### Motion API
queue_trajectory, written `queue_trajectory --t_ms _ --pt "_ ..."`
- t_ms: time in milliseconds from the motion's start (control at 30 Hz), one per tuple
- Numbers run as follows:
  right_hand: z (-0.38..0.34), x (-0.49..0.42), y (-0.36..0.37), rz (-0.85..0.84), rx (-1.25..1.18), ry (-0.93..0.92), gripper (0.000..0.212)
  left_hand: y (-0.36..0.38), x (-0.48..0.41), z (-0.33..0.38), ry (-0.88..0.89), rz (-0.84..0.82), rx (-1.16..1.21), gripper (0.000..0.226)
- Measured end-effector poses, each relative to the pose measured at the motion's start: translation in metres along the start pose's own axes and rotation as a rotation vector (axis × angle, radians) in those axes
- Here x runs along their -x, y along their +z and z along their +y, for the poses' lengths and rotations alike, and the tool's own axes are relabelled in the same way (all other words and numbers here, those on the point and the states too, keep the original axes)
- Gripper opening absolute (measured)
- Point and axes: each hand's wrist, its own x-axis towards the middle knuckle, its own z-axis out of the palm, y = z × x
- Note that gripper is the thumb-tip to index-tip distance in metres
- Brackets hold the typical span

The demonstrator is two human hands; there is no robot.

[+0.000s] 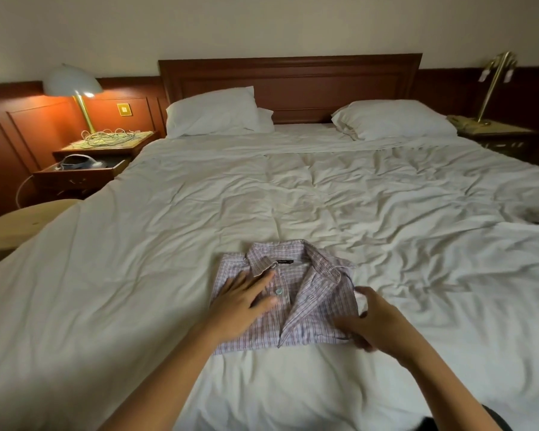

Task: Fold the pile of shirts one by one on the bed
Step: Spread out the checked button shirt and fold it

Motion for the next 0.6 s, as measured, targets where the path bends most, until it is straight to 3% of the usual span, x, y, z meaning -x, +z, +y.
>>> queue_trajectory --t_ms 67,133,200,300,400,500,600 --pt "0.001 -0.005 0.006 0.212 0.359 -0.101 0.085 0.002 -0.002 -0.006 -0.017 0.030 -0.047 0.070" --pt "-0.006 -0.011 0.018 0.382 0.584 -0.182 0.081 0.006 -0.004 -0.009 -0.053 0.048 -0.090 0.079" --pt "-0.010 -0.019 0.031 0.409 0.743 -0.170 0.073 0.011 -0.007 -0.010 -0.094 0.055 -0.104 0.088" --pt "-0.015 -0.030 0.043 0.467 0.836 -0.162 0.055 0.014 -0.012 -0.012 -0.160 0.058 -0.093 0.089" --pt "-0.029 -0.040 0.051 0.599 0.721 -0.311 0.044 0.015 -0.018 -0.013 -0.203 0.087 -0.089 0.079" --pt "-0.044 -0.050 0.068 0.421 0.610 -0.442 0.059 0.017 -0.022 -0.015 -0.205 0.136 -0.166 0.068" --pt "-0.042 -0.062 0.095 0.167 0.721 -0.474 0.072 0.018 -0.024 -0.018 -0.190 0.179 -0.175 0.064"
